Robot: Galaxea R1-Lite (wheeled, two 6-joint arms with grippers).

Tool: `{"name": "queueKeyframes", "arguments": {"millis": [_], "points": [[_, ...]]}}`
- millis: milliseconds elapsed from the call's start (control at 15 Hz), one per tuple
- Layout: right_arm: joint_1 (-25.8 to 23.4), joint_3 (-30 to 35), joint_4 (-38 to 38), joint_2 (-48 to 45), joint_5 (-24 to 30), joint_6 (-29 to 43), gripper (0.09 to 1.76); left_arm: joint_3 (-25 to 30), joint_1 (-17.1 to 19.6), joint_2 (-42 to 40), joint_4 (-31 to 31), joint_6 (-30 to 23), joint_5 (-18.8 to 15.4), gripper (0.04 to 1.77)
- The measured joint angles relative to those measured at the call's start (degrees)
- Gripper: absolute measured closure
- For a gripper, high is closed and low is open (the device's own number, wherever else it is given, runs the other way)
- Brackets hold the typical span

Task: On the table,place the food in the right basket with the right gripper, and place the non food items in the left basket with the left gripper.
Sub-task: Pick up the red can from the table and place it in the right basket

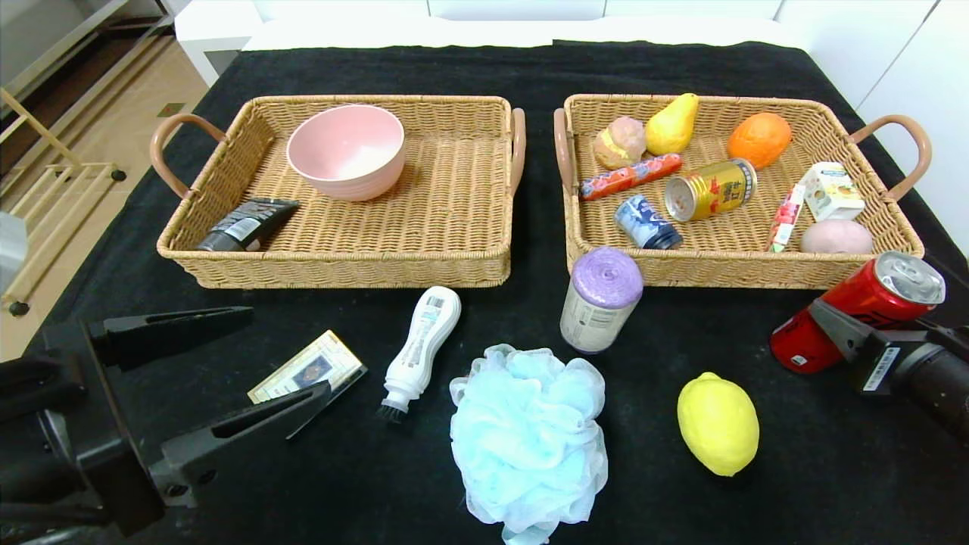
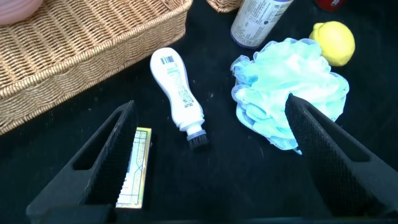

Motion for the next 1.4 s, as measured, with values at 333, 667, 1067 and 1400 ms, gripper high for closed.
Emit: {"name": "queueKeyframes", "arguments": {"millis": [333,667,1067,1400], "points": [[0.1,0.3,-0.2,0.3,0.0,-0.1,0.83,0.1,0.0,0.0,0.0,0.2,0.0,0.09],[1.4,0.2,1.7,-1.5,0.2,-1.2,0.84,0.2,0.0,0.1,0.0,0.3,0.0,0.09],[1.8,-10.1,18.1,-8.8,0.3,-2.4,0.84,0.1,0.2,0.2,-0.1,0.3,-0.1,0.09],[-0.2,-25.3,27.8,-8.3,2.8,-2.6,0.84,0.1,0.5,0.2,-0.1,0.3,-0.1,0.09]]}}
